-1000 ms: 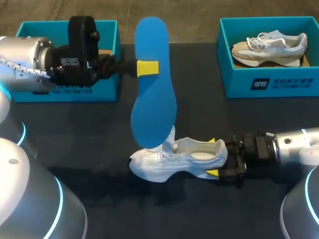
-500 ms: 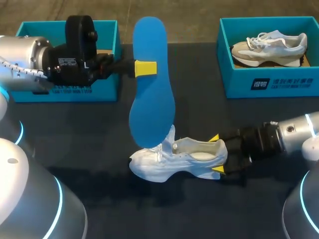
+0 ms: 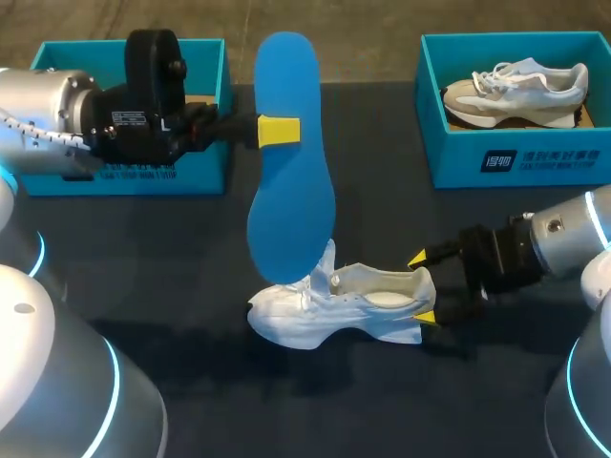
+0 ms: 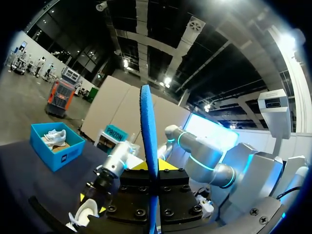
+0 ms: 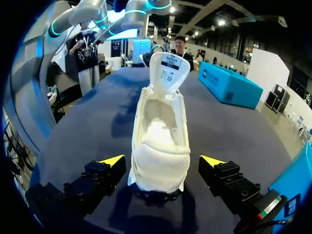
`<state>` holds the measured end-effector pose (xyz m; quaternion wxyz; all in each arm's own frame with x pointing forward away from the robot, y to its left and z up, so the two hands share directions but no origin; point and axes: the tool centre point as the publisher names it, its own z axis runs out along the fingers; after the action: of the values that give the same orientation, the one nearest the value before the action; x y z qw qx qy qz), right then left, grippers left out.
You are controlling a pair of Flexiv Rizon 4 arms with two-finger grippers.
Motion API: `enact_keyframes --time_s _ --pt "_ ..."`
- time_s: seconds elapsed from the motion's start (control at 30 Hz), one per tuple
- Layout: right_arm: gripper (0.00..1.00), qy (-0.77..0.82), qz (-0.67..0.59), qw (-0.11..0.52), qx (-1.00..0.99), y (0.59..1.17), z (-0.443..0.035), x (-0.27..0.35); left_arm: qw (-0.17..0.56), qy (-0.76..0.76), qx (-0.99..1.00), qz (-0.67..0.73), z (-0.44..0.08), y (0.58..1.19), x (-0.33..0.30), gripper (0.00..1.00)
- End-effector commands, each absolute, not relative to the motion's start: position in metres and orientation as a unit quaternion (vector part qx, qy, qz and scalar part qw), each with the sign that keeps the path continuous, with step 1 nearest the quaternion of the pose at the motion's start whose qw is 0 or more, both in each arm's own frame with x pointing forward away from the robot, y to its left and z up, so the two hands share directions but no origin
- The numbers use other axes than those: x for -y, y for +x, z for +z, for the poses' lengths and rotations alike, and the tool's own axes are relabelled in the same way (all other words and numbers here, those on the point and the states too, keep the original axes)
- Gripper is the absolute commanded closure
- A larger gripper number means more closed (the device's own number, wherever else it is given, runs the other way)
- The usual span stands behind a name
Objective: Take the shoe out of the shoebox, open the shoe tongue, remove and reinsert the insole, then place the shoe into the shoebox
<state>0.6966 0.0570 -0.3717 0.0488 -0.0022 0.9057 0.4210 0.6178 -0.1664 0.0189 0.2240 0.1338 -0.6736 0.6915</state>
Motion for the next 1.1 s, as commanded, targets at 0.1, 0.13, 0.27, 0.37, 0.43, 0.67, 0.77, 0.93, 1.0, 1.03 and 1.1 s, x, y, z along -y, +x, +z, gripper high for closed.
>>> enact_keyframes --time_s 0.1,0.13,0.27,0.37,0.43,0.67,0.77,0.93,1.0,1.03,1.1 --pt "0.00 0.002 0.304 0.047 -0.952 0.690 -0.349 -0.060 0.224 0.134 0.674 0.691 0.019 0.618 0.168 1.00" --pt "0.00 0.002 0.298 0.049 -0.953 0.690 -0.346 -0.061 0.224 0.134 0.674 0.691 0.019 0.618 0.168 1.00" --pt "0.00 0.008 0.238 0.048 -0.970 0.688 -0.340 -0.062 0.224 0.134 0.674 0.691 0.019 0.618 0.168 1.00" --pt "0.00 0.012 0.204 0.044 -0.978 0.689 -0.337 -0.063 0.224 0.134 0.674 0.691 0.019 0.618 0.168 1.00" --pt "0.00 0.015 0.180 0.041 -0.983 0.690 -0.336 -0.063 0.224 0.134 0.674 0.691 0.019 0.618 0.168 1.00" --pt "0.00 0.019 0.136 0.027 -0.990 0.689 -0.336 -0.069 0.224 0.134 0.674 0.691 0.019 0.618 0.168 1.00" --pt "0.00 0.026 0.108 0.025 -0.993 0.690 -0.335 -0.070 0.224 0.134 0.674 0.691 0.019 0.618 0.168 1.00" --pt "0.00 0.028 0.091 0.018 -0.995 0.688 -0.338 -0.070 0.224 0.134 0.674 0.691 0.019 0.618 0.168 1.00" --pt "0.00 0.030 0.084 0.017 -0.996 0.687 -0.339 -0.070 0.224 0.134 0.674 0.691 0.019 0.618 0.168 1.00" --pt "0.00 0.031 0.084 0.017 -0.996 0.686 -0.339 -0.070 0.224 0.134 0.674 0.691 0.019 0.618 0.168 1.00" --pt "0.00 0.031 0.080 0.017 -0.996 0.685 -0.339 -0.070 0.224 0.134 0.674 0.691 0.019 0.618 0.168 1.00"
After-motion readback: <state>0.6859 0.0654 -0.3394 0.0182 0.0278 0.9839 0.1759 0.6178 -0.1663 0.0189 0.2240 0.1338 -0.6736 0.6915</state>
